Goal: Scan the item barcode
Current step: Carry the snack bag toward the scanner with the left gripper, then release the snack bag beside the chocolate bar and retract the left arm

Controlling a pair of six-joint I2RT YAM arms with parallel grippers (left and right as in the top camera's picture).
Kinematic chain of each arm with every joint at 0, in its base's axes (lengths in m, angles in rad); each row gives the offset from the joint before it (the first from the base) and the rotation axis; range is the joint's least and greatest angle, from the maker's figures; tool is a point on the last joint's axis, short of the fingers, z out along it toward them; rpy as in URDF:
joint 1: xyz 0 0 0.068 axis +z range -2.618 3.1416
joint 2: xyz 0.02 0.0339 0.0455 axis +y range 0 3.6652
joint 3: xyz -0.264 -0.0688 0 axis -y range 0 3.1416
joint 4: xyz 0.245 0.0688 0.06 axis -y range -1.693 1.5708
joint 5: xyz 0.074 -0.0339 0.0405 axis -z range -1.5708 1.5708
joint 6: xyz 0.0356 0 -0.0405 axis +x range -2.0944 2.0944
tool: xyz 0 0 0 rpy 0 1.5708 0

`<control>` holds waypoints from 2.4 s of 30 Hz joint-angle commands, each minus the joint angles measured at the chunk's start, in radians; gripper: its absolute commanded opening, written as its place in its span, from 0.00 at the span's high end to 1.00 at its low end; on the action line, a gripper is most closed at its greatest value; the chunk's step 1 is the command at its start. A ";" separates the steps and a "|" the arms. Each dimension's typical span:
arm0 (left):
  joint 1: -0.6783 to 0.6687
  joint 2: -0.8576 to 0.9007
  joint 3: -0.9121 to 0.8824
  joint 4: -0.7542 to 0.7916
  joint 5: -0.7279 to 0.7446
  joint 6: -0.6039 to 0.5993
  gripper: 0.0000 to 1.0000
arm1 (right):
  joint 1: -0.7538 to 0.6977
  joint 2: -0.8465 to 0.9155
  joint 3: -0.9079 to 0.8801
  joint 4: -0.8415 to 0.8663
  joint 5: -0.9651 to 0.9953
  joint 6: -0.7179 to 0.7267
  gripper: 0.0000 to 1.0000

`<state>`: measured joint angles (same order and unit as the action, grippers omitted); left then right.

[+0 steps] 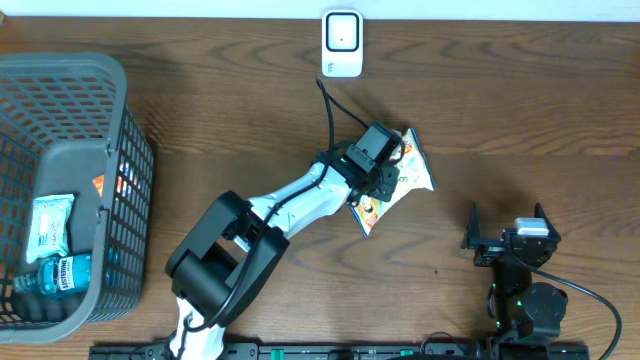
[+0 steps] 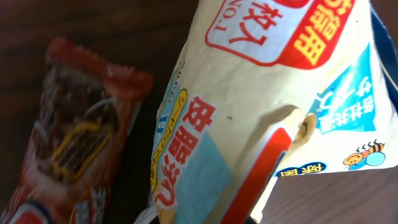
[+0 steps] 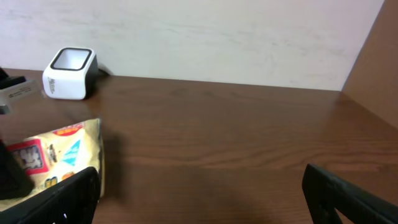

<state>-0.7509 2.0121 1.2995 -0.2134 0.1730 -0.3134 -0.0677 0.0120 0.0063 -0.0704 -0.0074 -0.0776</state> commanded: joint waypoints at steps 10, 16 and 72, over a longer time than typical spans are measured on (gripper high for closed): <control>-0.004 0.156 -0.012 0.024 -0.029 -0.043 0.73 | 0.008 -0.004 -0.001 -0.004 0.001 -0.009 0.01; -0.005 0.061 -0.010 0.012 -0.034 -0.047 0.16 | 0.008 -0.004 -0.001 -0.004 0.002 -0.009 0.01; 0.792 -1.075 0.014 -0.385 -0.456 -0.037 0.02 | 0.008 -0.004 -0.001 -0.004 0.002 -0.009 0.01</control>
<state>-0.0059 0.9459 1.2888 -0.6014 -0.2687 -0.3428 -0.0677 0.0120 0.0063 -0.0704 -0.0074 -0.0776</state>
